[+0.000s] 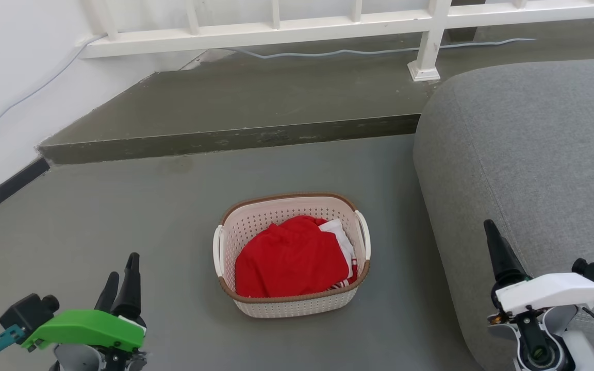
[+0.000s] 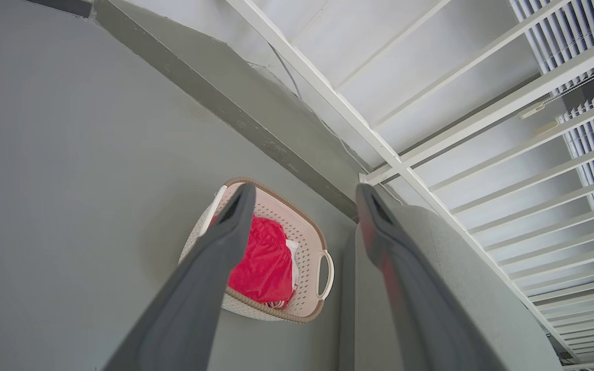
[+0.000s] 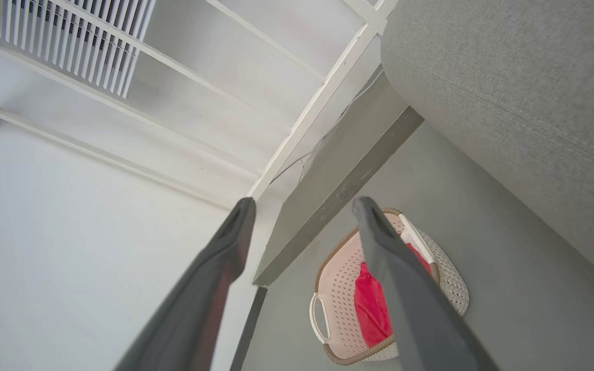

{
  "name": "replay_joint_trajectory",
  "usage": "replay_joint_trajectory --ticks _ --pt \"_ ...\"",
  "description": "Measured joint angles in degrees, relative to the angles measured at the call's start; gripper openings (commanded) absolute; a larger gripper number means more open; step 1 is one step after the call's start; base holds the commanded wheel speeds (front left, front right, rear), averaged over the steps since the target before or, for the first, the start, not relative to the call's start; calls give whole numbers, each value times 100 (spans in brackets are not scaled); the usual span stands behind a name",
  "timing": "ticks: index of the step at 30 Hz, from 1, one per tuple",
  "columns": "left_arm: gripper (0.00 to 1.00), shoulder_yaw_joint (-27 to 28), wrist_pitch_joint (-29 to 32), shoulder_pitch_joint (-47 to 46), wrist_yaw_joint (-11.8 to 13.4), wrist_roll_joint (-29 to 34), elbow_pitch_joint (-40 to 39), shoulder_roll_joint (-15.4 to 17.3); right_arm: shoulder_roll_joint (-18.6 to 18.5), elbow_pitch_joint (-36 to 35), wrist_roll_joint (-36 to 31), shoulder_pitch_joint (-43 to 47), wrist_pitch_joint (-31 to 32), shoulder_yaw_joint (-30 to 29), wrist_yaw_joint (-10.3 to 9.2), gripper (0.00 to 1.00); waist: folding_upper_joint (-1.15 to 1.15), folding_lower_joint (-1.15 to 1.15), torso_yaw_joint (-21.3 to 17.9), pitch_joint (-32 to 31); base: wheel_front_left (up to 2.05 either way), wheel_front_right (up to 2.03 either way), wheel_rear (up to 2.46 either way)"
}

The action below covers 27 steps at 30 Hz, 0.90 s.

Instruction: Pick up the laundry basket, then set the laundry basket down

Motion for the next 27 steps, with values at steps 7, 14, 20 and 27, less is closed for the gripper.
replay_joint_trajectory --ticks 7,14,20,27 --pt "100 -175 -109 9 59 662 -2 31 20 -16 -542 7 -127 154 -102 100 0 0 -1 -10 0 0 0" --pt "100 -255 -254 24 183 1233 -18 32 32 -88 -1128 16 -243 292 -202 100 0 0 -2 -11 0 0 0" --pt "100 -285 -374 38 264 1737 -33 30 35 -157 -1602 38 -334 404 -267 100 0 0 -5 -7 0 0 0" --pt "100 -303 -472 91 354 2256 -99 22 45 -226 -2165 79 -450 528 -358 100 0 0 -3 7 0 0 0"
